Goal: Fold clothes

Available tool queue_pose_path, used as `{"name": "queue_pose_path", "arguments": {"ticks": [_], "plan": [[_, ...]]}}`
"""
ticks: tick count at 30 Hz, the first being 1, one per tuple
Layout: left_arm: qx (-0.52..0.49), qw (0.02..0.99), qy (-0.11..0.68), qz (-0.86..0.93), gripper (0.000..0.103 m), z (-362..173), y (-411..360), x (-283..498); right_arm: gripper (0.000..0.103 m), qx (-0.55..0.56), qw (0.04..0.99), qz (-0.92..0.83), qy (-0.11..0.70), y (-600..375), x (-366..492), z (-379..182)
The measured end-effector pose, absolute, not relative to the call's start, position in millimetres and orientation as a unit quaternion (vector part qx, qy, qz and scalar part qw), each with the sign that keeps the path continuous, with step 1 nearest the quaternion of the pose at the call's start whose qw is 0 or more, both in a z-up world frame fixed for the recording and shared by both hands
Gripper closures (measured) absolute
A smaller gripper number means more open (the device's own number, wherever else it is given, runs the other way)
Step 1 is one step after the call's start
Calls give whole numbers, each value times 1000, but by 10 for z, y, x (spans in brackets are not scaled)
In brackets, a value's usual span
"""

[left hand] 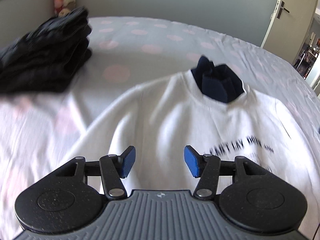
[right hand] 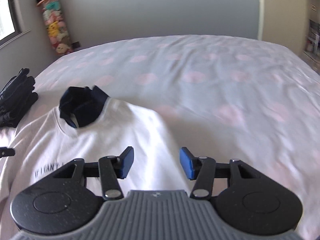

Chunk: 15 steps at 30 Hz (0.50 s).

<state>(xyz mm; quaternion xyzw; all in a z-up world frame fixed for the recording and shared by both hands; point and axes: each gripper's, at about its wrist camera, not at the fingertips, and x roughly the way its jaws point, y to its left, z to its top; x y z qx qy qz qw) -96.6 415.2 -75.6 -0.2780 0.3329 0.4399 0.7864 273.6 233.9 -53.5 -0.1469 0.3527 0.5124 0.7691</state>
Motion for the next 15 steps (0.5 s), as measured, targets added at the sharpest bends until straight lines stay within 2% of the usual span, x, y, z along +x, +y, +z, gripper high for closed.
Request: {"name": "queue_pose_path", "arguments": {"ticks": [6,15], "plan": [[-309,783,339,420,40,-809,3502,-1231,49,-153,777,448,415,963,2772,-534],[-289,791,336,421,39,-808,3067,-1410,48,-214,762,373,485,-12,2799,-815]]}}
